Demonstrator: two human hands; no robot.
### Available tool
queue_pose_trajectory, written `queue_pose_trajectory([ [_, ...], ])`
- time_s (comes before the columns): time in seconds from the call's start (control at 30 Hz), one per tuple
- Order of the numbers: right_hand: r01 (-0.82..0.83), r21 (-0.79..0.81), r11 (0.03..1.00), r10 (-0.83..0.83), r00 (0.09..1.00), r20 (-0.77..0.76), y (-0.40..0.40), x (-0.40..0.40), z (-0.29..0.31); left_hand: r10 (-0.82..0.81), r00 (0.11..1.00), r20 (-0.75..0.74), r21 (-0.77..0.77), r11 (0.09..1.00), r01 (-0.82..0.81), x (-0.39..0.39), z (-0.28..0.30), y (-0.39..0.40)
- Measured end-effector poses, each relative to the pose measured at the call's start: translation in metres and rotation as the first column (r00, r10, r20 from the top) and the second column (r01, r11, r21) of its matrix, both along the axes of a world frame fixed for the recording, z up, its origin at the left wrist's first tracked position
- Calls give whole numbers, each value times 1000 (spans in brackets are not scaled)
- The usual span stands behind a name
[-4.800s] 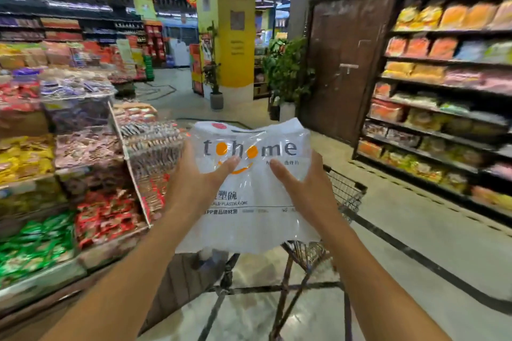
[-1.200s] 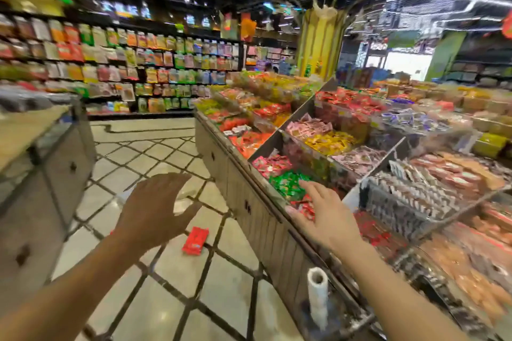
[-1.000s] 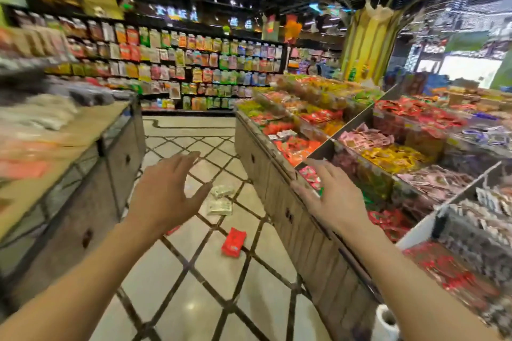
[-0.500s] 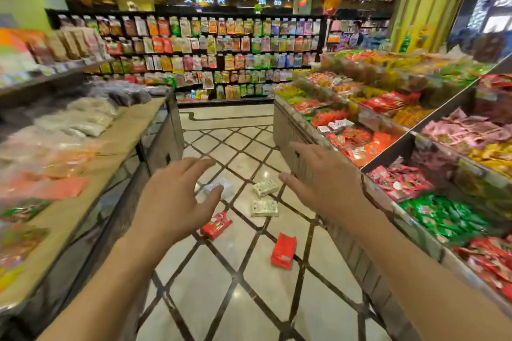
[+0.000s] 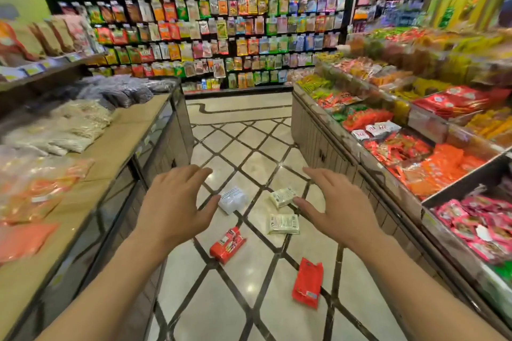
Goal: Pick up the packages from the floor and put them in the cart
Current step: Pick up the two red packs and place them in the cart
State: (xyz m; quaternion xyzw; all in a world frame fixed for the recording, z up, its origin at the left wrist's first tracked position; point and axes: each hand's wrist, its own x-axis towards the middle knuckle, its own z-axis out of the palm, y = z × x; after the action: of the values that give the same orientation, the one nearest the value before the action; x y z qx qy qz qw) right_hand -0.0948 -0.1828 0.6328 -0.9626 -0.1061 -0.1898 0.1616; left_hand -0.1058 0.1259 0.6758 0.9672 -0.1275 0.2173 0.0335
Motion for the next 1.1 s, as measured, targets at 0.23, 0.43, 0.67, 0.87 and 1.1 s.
queue_pose_trajectory([
  [0.23, 87, -83, 993, -94, 992, -86, 13, 147, -43, -3, 993, -115, 38, 999, 7, 176, -63, 28],
  [0.43, 207, -78, 975, -218, 958, -184, 33, 293, -94, -71, 961, -267, 38, 996, 84, 353, -117, 39],
  [0.67, 328, 5, 945, -304, 883, -357, 43, 425, -197, -119, 869, -480, -5, 991, 133, 506, -224, 32],
  [0.87, 407, -40, 913, -350, 726, -592, 28, 465, -384, -117, 773, -623, -112, 992, 60, 568, -392, -1],
  [1.1, 472, -158, 868, -396, 465, -792, 0, 466, -662, -87, 670, -737, -84, 996, 37, 601, -664, -30],
])
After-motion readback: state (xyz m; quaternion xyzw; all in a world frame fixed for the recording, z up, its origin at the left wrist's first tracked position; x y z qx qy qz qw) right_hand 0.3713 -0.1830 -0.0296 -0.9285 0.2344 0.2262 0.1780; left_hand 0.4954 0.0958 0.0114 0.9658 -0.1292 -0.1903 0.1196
